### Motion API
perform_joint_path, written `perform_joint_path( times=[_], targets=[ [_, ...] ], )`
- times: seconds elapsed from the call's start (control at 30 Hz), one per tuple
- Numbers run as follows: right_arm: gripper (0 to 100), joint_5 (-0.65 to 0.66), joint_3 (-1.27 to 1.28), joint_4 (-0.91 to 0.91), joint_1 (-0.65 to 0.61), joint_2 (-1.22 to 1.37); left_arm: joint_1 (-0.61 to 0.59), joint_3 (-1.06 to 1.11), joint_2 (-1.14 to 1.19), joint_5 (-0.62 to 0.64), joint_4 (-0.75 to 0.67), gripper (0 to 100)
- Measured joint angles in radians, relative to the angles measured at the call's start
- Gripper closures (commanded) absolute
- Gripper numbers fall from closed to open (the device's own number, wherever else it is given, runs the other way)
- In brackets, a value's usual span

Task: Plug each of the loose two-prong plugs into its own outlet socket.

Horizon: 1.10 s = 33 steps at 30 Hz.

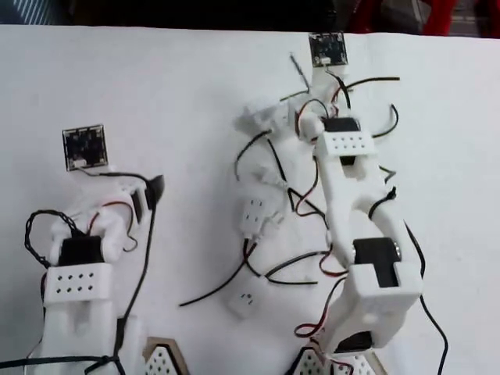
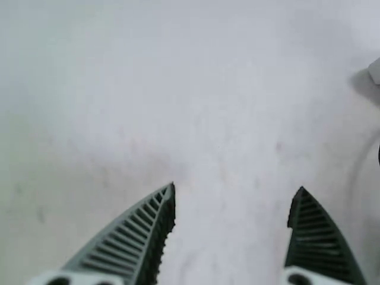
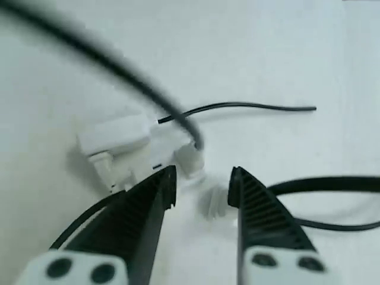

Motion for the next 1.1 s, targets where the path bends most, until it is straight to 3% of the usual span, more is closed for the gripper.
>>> perform_joint_path(
  times=[0.33, 0.6, 0.93, 1.1],
  targets=[
    [82.9, 0.0, -0.015, 0.476, -0.035, -0.201, 0.0, 0.002, 0.0, 0.0, -0.023, 70],
    [82.9, -0.02, 0.121, 0.562, -0.074, -0.219, 0.0, 0.002, 0.0, 0.0, -0.023, 70],
    [82.9, -0.47, 0.157, 0.562, -0.072, -0.221, 0.0, 0.002, 0.0, 0.0, -0.023, 70],
    [82.7, -0.626, 0.224, 0.522, -0.094, -0.221, 0.0, 0.002, 0.0, 0.0, -0.023, 70]
  ],
)
